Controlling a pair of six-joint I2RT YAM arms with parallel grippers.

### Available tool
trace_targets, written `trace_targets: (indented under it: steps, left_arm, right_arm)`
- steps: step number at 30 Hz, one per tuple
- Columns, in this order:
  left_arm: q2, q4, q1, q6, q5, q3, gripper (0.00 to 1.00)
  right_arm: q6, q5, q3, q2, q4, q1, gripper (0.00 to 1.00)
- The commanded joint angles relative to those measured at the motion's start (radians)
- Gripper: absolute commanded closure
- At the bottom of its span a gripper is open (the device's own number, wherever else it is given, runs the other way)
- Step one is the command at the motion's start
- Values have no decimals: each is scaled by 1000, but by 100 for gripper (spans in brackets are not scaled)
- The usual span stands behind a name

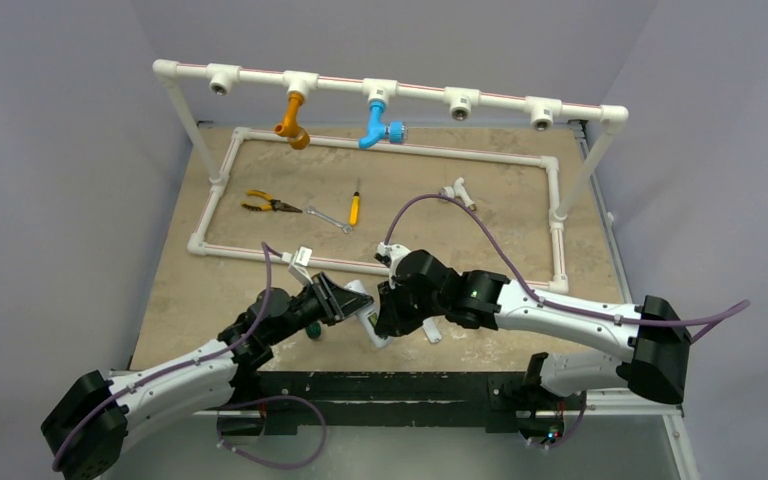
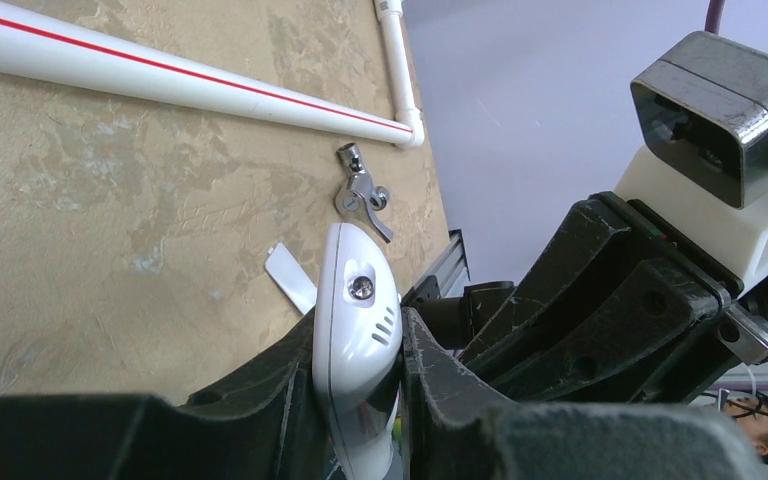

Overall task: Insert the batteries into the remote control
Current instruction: Load the battery into the remote control.

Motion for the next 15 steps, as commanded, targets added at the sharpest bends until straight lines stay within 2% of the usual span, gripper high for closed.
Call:
trace_targets:
  steps: [1, 15]
  left_arm:
    - [8, 89, -2, -18, 5, 23, 100]
    - [11, 107, -2, -17, 16, 19, 100]
  right_arm:
    - [10, -14, 20, 2, 21, 4, 97]
    - [3, 4, 27, 6, 1, 4, 84]
